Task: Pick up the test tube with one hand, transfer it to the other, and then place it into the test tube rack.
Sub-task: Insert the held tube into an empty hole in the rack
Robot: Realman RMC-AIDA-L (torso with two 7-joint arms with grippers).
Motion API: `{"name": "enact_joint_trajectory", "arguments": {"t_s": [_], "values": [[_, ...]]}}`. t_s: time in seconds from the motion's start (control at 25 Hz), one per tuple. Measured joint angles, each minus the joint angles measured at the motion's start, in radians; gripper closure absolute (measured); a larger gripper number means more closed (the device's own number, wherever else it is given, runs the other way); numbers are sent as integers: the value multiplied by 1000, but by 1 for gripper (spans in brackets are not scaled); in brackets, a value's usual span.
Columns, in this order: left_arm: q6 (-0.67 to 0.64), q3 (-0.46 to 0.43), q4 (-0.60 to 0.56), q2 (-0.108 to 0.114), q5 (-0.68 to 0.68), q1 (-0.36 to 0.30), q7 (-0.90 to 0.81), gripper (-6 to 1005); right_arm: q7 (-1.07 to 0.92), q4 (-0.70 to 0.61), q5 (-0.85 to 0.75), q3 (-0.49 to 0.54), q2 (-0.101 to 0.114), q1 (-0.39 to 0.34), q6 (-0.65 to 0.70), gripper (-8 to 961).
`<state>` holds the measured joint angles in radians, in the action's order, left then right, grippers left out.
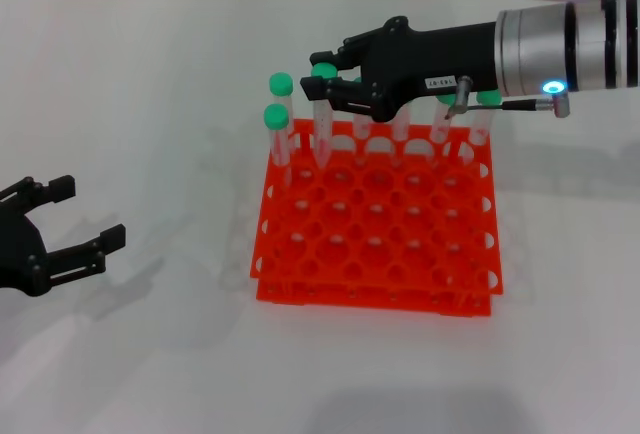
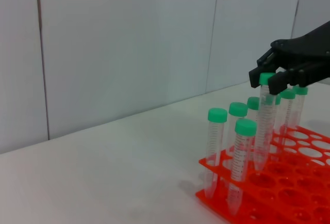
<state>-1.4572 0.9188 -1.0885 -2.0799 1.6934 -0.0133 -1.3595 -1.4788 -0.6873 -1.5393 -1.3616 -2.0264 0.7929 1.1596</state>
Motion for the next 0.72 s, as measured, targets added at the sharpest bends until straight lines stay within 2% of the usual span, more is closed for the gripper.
{"name": "enact_joint_trajectory", "arguments": {"t_s": [0.72], "values": [[0, 0, 16, 2, 3, 0, 5, 105, -3, -21, 26, -118, -1, -1, -78, 685]]}}
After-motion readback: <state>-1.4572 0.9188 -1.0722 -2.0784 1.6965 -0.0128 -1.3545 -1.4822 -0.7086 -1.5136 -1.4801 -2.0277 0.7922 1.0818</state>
